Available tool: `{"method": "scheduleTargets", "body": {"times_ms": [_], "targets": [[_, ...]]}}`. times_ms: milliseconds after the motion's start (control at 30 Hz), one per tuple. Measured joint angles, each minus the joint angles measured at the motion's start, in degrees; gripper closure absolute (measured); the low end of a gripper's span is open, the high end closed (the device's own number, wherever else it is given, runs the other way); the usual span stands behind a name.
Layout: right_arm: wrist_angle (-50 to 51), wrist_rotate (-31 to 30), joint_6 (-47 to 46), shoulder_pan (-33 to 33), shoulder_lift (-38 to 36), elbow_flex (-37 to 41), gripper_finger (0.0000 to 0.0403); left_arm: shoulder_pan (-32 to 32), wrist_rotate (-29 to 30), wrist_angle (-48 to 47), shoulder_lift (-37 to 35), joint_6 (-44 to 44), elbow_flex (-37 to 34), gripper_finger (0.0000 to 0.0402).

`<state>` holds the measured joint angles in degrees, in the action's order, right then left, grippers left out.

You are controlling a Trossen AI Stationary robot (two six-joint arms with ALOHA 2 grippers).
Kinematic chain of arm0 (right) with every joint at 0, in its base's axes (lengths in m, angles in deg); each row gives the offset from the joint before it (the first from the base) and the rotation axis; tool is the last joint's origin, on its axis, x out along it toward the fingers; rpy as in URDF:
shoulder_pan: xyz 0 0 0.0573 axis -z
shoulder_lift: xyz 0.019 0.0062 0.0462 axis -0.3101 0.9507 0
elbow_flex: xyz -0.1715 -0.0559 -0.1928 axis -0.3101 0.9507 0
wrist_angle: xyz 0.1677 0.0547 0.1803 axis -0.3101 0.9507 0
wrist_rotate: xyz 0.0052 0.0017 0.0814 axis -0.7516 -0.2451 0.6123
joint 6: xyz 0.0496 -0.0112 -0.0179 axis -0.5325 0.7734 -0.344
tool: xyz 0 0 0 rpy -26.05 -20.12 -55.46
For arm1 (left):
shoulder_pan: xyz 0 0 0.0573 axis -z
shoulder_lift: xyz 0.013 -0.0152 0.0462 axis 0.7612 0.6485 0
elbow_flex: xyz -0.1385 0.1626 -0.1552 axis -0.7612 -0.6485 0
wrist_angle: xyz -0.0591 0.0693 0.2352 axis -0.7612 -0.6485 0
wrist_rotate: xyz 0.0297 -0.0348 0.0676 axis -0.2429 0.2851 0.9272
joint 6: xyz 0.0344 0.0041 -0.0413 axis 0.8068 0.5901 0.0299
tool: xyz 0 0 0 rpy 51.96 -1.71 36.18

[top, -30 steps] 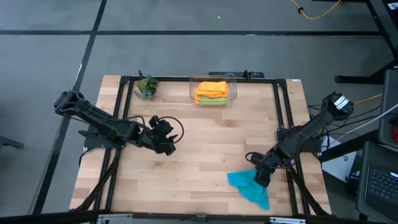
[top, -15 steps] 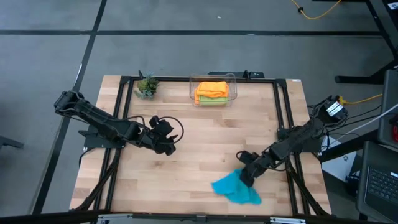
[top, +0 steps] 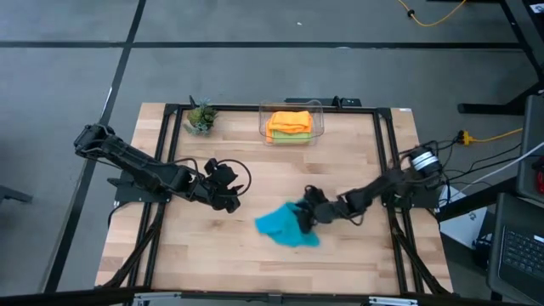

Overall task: Fold microfiber towels
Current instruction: Fold the blue microfiber cloth

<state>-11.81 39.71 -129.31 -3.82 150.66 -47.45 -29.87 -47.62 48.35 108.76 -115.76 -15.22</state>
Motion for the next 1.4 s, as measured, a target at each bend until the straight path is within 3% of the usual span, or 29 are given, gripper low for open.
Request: {"method": "scheduleTargets", "body": {"times_ms": [200,300,467,567,800,1167,1300,1400], "targets": [[-13.27,0.39,10.63,4.18,5.91,-6.52,0.0217,0.00,0.00,0.92,0.00,0.00,0.00,0.0221],[-19.61,5.52,20.28,4.81,5.74,-9.80,0.0217,0.08,0.00,1.09,0.00,0.00,0.00,0.0221],[-21.29,13.24,33.87,5.31,1.92,-13.93,0.0217,0.50,0.00,1.37,0.00,0.00,0.00,0.0221],[-16.79,16.99,37.37,5.35,-0.17,-15.91,0.0217,0.61,0.00,1.70,0.00,0.00,0.00,0.0221],[-4.71,22.73,37.48,5.19,-0.02,-18.26,0.0217,0.63,-0.15,2.44,0.00,-0.11,0.00,0.0221],[9.90,24.13,25.79,4.76,1.30,-17.78,0.0217,0.63,-0.42,2.60,0.00,-0.17,0.00,0.0221],[10.65,28.83,24.42,4.71,4.46,-17.76,0.0217,0.63,-0.42,2.60,0.00,-0.11,0.00,0.0221],[9.01,27.29,21.65,4.69,8.22,-17.95,0.0217,0.62,-0.42,2.64,0.00,-0.09,0.00,0.0221]]}}
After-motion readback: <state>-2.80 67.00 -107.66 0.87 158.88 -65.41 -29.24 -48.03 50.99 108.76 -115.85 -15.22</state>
